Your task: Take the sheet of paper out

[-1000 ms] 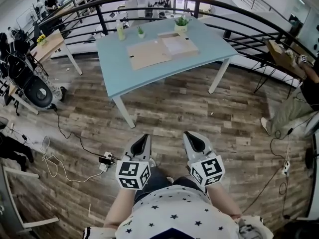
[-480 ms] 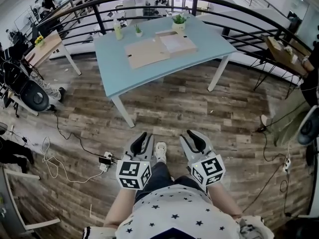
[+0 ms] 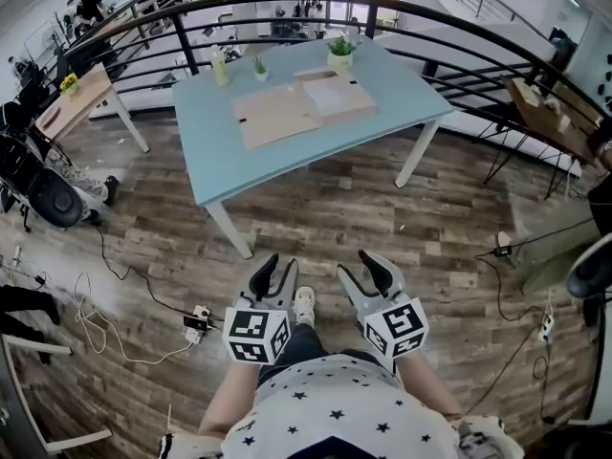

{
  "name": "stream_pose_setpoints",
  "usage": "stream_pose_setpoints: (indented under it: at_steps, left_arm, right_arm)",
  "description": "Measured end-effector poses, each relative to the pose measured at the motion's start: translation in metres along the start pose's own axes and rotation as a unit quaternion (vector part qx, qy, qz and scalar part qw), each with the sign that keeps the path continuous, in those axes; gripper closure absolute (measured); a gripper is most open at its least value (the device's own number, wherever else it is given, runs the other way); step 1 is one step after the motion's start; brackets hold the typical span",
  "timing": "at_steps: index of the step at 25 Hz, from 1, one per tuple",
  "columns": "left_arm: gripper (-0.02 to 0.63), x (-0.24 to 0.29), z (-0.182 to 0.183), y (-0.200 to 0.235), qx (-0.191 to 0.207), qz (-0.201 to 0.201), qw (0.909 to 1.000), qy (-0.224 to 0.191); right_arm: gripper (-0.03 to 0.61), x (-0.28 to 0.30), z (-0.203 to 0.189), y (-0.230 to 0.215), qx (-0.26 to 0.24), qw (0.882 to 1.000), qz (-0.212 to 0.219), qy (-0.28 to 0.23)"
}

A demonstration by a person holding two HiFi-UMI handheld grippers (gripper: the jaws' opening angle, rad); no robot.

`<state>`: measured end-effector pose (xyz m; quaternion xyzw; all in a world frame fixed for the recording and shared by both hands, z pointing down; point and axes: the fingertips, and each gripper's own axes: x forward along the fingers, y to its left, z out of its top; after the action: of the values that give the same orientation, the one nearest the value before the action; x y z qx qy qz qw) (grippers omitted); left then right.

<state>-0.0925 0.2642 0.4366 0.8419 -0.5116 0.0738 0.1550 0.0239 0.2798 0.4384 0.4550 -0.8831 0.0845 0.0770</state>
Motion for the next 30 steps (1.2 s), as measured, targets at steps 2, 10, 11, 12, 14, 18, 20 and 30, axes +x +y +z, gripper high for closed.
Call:
stream_pose_setpoints:
  at_steps: [2, 10, 11, 12, 14, 18, 20, 30]
  left_arm:
    - [0.482, 0.014, 0.004, 0.005, 0.001, -0.001, 1.0, -0.001]
    - [0.483, 0.073, 0.034, 0.029, 0.004, -0.004, 1.0, -0.002]
    - [0.483, 0.079, 0.039, 0.032, 0.004, -0.004, 1.0, -0.002]
    - [0.483, 0.086, 0.043, 0.036, 0.005, -0.003, 1.0, -0.002]
    - [0.483, 0.097, 0.052, 0.044, 0.006, 0.0, 1.0, -0.005]
    - [0.483, 0.123, 0.062, 0.06, 0.007, -0.001, 1.0, -0.006]
    - [0.483, 0.144, 0.067, 0.068, 0.014, -0.004, 0.9999, -0.002]
    - [0.483, 0.24, 0.11, 0.106, 0.01, -0.024, 0.9997, -0.001]
  right_arm:
    - [0.4, 0.012, 0.003, -0.009, 0.0, 1.0, 0.0, -0.002]
    - [0.4, 0.067, 0.031, -0.048, -0.006, 1.0, 0.005, -0.01]
    - [0.4, 0.074, 0.035, -0.053, -0.006, 1.0, 0.005, -0.01]
    - [0.4, 0.081, 0.039, -0.059, -0.006, 1.0, 0.004, -0.011]
    - [0.4, 0.095, 0.047, -0.069, -0.005, 1.0, 0.003, -0.013]
    - [0.4, 0.122, 0.051, -0.086, -0.008, 1.0, 0.006, -0.005]
    - [0.4, 0.139, 0.052, -0.097, -0.01, 1.0, 0.008, -0.001]
    - [0.4, 0.213, 0.082, -0.159, 0.0, 1.0, -0.018, -0.013]
